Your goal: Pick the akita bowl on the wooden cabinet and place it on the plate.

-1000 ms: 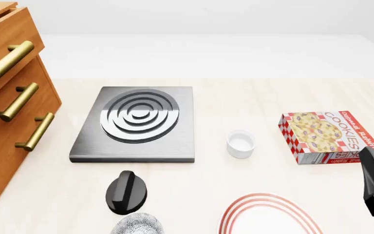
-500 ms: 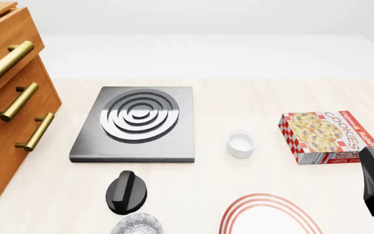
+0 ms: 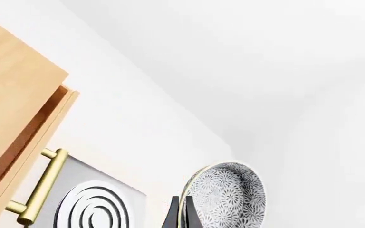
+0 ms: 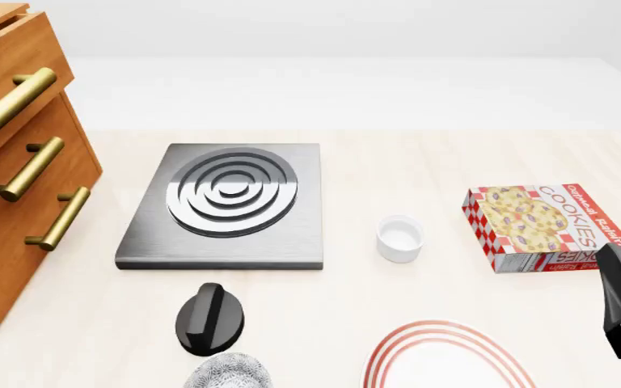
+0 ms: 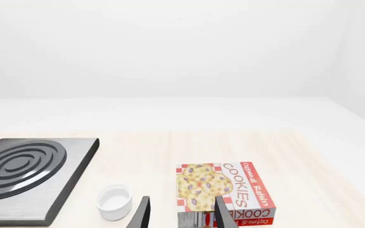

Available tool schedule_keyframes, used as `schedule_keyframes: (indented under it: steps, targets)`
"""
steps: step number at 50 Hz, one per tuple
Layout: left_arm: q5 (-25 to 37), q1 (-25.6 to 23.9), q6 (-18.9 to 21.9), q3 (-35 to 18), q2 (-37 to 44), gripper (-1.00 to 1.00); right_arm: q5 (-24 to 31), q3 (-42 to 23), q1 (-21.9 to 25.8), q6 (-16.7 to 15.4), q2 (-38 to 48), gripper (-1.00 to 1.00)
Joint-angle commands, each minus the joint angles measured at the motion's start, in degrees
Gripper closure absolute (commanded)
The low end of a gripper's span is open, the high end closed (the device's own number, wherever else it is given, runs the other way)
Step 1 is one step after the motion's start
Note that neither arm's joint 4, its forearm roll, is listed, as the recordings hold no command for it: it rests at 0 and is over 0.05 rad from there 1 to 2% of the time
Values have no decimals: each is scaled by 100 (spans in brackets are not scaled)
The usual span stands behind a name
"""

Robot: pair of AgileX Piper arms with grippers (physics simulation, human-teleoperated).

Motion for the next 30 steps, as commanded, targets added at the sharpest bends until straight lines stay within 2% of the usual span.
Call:
schedule_keyframes:
  steps: [1, 30]
  targets:
    - [98, -610, -3, 17, -41, 100, 0, 0, 0, -1, -1, -100]
    - [219, -1884, -236, 354, -164, 100, 0, 0, -1, 0, 1, -100]
